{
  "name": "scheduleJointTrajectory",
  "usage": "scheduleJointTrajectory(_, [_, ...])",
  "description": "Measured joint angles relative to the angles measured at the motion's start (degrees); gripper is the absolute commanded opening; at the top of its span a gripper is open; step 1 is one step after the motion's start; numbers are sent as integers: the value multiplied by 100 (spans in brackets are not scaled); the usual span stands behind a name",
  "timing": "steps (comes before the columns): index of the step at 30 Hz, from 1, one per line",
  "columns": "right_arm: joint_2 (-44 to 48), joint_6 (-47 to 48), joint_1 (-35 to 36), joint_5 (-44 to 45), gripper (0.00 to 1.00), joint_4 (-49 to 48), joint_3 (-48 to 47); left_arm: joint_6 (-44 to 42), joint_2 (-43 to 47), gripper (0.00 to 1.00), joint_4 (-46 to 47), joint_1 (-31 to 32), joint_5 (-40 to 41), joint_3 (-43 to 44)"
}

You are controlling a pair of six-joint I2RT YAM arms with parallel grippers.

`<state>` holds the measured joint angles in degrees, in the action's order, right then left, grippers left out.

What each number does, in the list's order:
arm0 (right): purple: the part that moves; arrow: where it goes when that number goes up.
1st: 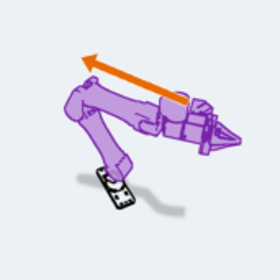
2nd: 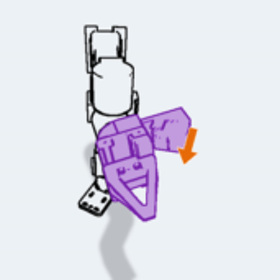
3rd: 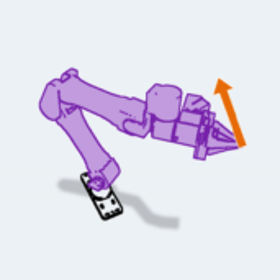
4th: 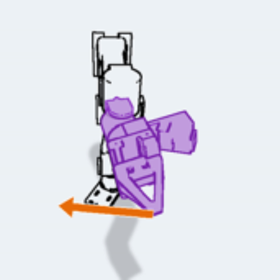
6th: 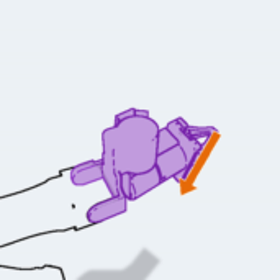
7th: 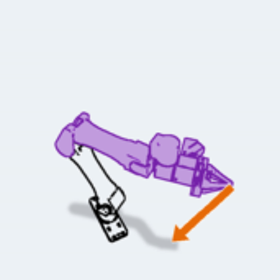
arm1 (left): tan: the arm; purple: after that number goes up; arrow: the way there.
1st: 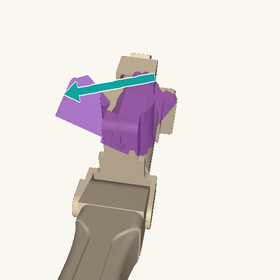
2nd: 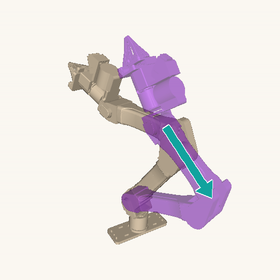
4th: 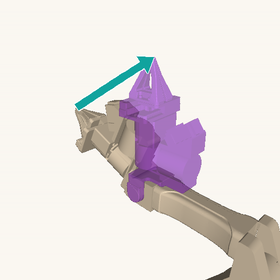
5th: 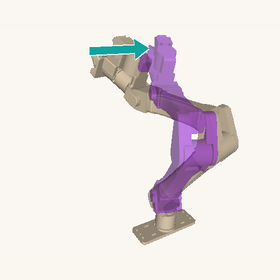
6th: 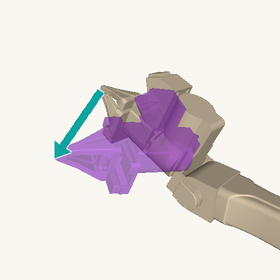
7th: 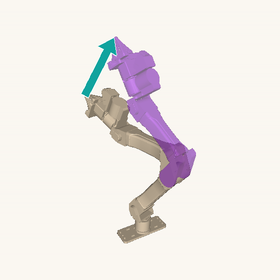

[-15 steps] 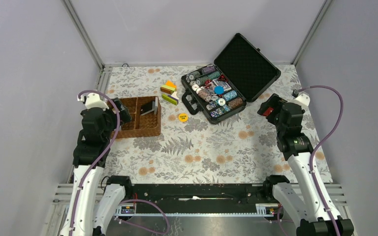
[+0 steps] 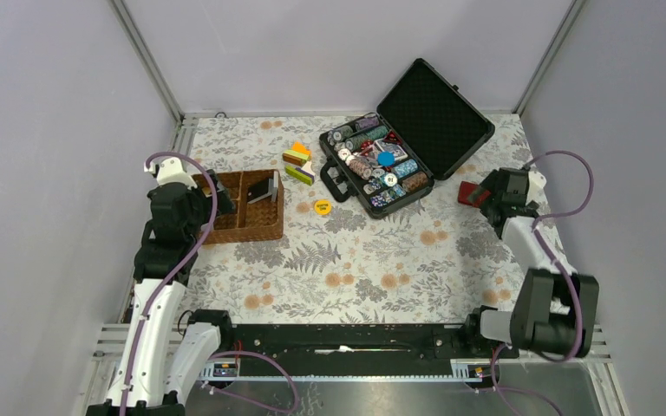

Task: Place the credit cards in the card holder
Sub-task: Pick up the card holder from the center of the board.

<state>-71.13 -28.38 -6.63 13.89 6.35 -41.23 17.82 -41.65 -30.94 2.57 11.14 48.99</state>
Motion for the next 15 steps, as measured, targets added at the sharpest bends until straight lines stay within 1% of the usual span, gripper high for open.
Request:
scheduleJointTrajectory(3, [-730,-63,-385,-4,99,-57,-175,17,48,99,118,-2,-103,-83])
scheduleJointTrajectory(7, [-1464,-24,-474,2,99,-22,-721,44,66,99,151,-7,-262,-168])
scheduleJointTrajectory(11, [-2273,81,-654,-195,92,72,-1569,66,70,99,179,-68,-385,-179])
scheduleJointTrajectory(15, [-3023,199,-903,-632,86,229,-2218,76,90,99,205,-107,-468,-181])
